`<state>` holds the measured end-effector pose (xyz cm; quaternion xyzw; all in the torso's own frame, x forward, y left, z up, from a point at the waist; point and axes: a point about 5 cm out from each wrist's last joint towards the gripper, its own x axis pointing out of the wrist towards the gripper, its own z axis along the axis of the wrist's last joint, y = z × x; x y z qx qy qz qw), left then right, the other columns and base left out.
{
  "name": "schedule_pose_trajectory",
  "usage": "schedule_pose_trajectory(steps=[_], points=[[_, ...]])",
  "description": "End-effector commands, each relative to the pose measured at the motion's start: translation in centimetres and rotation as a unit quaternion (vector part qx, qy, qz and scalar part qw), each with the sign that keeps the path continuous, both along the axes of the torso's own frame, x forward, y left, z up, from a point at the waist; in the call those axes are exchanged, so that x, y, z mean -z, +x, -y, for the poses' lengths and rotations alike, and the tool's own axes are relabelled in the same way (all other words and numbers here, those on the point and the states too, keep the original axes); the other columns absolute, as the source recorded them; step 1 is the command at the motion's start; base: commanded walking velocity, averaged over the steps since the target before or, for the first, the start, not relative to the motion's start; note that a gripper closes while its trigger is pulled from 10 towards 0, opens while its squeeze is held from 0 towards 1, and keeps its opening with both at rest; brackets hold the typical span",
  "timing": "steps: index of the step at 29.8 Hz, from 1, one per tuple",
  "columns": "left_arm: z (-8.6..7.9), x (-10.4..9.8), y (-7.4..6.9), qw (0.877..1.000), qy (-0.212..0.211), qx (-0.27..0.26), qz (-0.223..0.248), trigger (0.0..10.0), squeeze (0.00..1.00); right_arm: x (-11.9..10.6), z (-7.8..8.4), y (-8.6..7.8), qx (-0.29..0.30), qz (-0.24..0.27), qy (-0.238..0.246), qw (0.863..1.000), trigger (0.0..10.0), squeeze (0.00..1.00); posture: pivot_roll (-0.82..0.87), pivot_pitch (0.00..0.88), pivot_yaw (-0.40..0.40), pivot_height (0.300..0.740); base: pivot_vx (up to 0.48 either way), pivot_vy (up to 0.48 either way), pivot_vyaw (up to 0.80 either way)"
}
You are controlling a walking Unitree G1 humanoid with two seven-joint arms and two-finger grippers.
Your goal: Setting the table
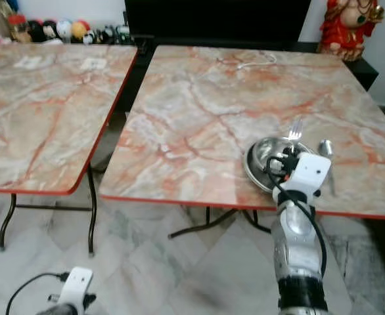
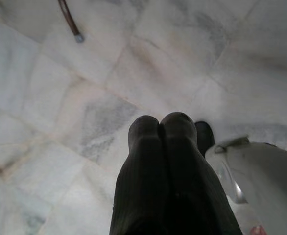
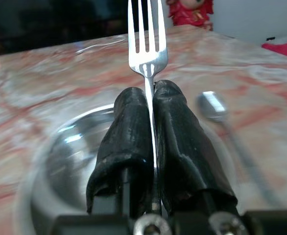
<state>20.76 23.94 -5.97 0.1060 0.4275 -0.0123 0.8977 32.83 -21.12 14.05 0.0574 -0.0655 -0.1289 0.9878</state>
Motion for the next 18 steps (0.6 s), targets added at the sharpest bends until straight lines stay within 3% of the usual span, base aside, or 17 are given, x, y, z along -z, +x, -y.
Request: schedule_pose_trajectory(steps=[1,6,18], points=[[0.68,0.44,-0.40,1.000,-0.009,0.004,-0.012,10.0,0.00,0.55,0.88,-0.20,0.017,-0.010,0.000,1.000,10.0,0.00,0.03,0.028,0.039,0.740,0.000,-0.461,0.00],[0.64,0.39,-0.33,1.000,-0.007,0.003,-0.010,10.0,0.00,0.64,0.87,-0.15,0.019,-0.012,0.001,1.000,10.0,0.00,0.04,0.028,0.036,0.740,0.000,-0.441,0.00],[0.62,0.57,-0.64,1.000,-0.009,-0.004,-0.015,10.0,0.00,0.91,0.80,-0.27,0.018,-0.016,0.000,1.000,10.0,0.00,0.04,0.038,0.027,0.740,0.000,0.000,0.00]])
